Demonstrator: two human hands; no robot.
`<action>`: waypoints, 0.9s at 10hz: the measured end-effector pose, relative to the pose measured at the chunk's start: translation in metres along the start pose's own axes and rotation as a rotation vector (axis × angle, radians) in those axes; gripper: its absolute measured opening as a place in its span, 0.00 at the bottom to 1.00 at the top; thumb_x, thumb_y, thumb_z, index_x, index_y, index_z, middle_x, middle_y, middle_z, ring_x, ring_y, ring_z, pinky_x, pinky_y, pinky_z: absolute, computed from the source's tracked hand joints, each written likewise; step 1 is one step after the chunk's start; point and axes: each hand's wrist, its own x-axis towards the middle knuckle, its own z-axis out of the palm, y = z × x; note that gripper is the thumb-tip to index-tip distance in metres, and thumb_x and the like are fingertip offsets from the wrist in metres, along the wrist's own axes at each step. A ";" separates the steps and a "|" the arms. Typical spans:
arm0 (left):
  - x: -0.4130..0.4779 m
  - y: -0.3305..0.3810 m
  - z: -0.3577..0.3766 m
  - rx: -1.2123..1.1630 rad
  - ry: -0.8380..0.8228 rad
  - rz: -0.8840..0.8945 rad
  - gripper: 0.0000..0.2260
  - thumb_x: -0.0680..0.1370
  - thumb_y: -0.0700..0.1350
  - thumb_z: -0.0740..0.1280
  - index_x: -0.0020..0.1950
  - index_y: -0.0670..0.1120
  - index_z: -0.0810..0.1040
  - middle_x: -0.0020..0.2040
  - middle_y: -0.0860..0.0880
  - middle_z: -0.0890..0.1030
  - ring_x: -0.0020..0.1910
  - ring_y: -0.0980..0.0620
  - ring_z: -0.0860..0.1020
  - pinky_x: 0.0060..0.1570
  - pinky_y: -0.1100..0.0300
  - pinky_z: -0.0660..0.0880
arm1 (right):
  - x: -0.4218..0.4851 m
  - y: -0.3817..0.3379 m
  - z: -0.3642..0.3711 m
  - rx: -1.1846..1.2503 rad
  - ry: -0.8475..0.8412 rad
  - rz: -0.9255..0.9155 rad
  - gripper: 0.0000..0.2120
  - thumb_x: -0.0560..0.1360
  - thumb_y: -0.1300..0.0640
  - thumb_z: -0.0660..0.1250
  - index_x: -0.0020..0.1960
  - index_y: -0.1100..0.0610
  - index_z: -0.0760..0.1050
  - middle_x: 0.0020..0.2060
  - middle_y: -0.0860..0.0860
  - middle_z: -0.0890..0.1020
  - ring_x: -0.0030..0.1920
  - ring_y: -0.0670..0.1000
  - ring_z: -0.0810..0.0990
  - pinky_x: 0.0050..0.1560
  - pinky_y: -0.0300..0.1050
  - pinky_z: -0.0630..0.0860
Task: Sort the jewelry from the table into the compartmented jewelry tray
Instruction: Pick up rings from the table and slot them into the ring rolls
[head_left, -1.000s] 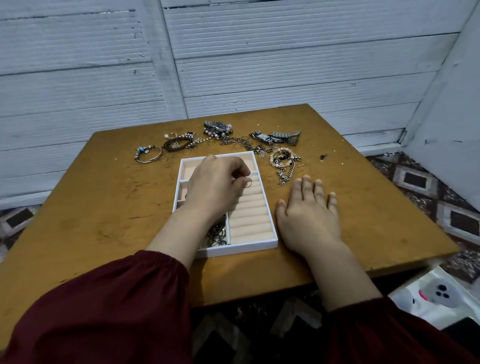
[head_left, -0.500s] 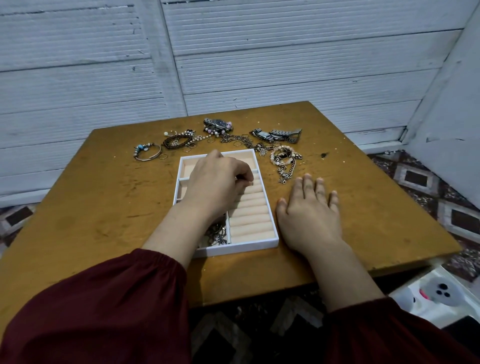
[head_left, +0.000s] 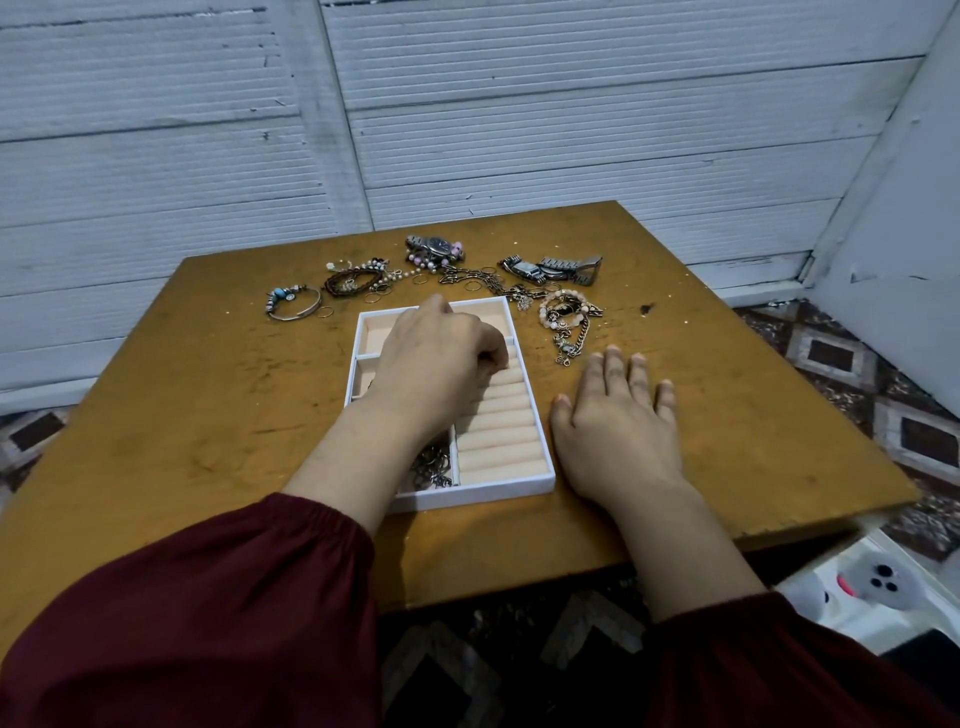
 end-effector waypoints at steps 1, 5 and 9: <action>0.000 -0.003 0.002 -0.041 0.005 -0.008 0.08 0.77 0.48 0.66 0.53 0.56 0.82 0.48 0.52 0.83 0.54 0.48 0.69 0.45 0.57 0.64 | 0.000 0.000 0.000 0.002 0.003 -0.002 0.31 0.81 0.45 0.45 0.78 0.58 0.43 0.78 0.54 0.44 0.77 0.55 0.40 0.74 0.57 0.39; -0.011 -0.021 0.003 -0.516 0.231 -0.225 0.06 0.76 0.42 0.68 0.46 0.52 0.82 0.38 0.60 0.79 0.39 0.58 0.76 0.43 0.60 0.73 | -0.001 0.001 -0.001 0.077 0.037 0.002 0.30 0.81 0.45 0.48 0.78 0.58 0.48 0.78 0.54 0.48 0.77 0.55 0.42 0.75 0.56 0.40; -0.014 -0.036 -0.005 -0.768 0.411 -0.270 0.10 0.73 0.40 0.70 0.40 0.57 0.80 0.39 0.59 0.82 0.38 0.62 0.78 0.44 0.62 0.75 | 0.001 -0.037 -0.026 0.486 0.442 -0.141 0.12 0.76 0.54 0.61 0.58 0.51 0.77 0.57 0.49 0.77 0.61 0.54 0.72 0.61 0.50 0.67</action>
